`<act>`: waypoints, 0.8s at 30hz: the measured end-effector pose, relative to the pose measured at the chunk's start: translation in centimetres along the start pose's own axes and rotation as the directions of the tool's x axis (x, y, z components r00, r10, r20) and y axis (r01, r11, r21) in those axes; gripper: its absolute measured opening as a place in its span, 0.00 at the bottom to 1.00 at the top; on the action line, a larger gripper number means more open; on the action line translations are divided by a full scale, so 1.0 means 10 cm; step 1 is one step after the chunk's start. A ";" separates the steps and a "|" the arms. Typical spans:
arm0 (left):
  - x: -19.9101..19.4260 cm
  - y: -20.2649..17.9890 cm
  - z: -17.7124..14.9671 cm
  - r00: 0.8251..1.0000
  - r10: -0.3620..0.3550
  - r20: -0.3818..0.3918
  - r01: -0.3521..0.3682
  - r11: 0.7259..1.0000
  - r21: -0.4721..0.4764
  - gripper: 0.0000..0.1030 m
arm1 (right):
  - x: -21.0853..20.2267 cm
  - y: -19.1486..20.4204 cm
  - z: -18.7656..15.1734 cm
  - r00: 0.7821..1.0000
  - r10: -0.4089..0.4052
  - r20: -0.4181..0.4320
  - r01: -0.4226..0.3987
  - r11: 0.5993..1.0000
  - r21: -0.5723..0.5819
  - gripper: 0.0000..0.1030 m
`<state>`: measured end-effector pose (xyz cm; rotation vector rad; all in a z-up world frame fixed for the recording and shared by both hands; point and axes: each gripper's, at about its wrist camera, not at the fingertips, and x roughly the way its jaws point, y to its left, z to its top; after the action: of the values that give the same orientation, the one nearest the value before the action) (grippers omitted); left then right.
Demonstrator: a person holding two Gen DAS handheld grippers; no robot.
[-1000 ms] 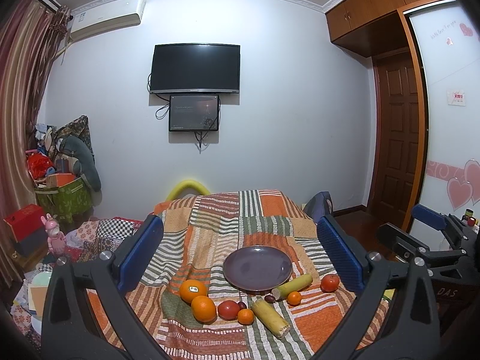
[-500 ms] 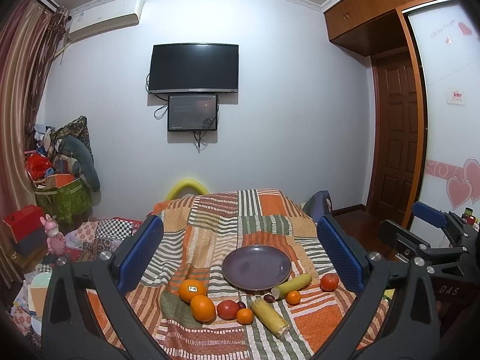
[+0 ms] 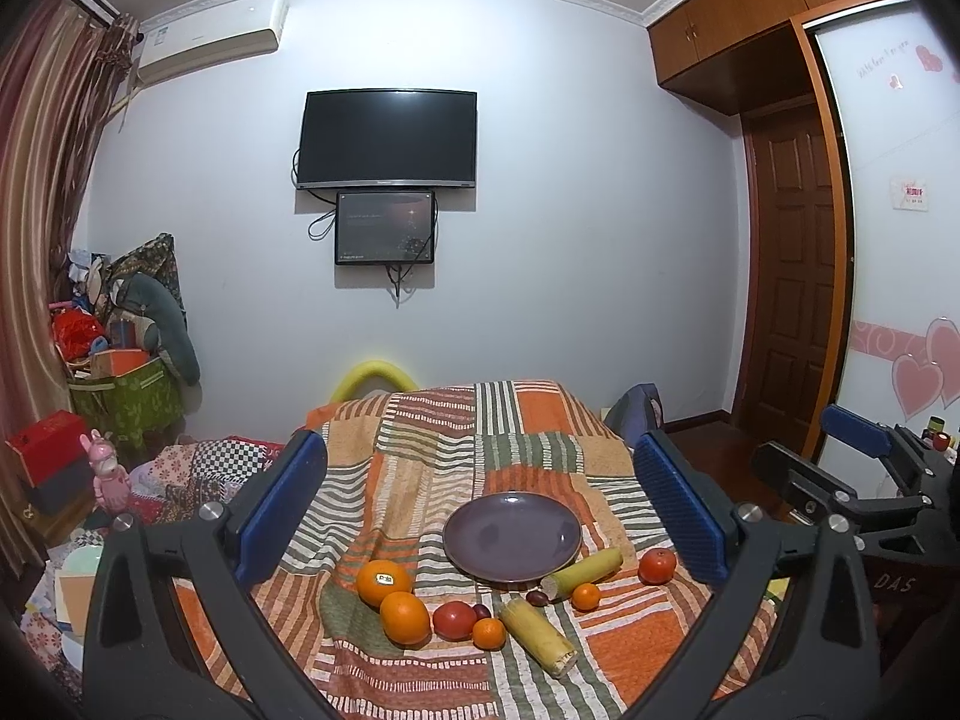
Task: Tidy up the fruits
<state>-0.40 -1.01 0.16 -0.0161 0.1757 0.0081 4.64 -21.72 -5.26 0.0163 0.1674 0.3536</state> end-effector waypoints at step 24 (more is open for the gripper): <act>0.27 0.13 -0.10 0.996 -0.009 -0.090 0.008 1.000 -0.009 0.69 | 0.25 -0.02 -0.14 0.992 0.081 -0.094 -0.081 0.997 -0.001 0.74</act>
<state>2.07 0.28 -1.29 -0.0260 0.2657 -0.0002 6.82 -21.01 -7.07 0.0016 0.2593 0.4362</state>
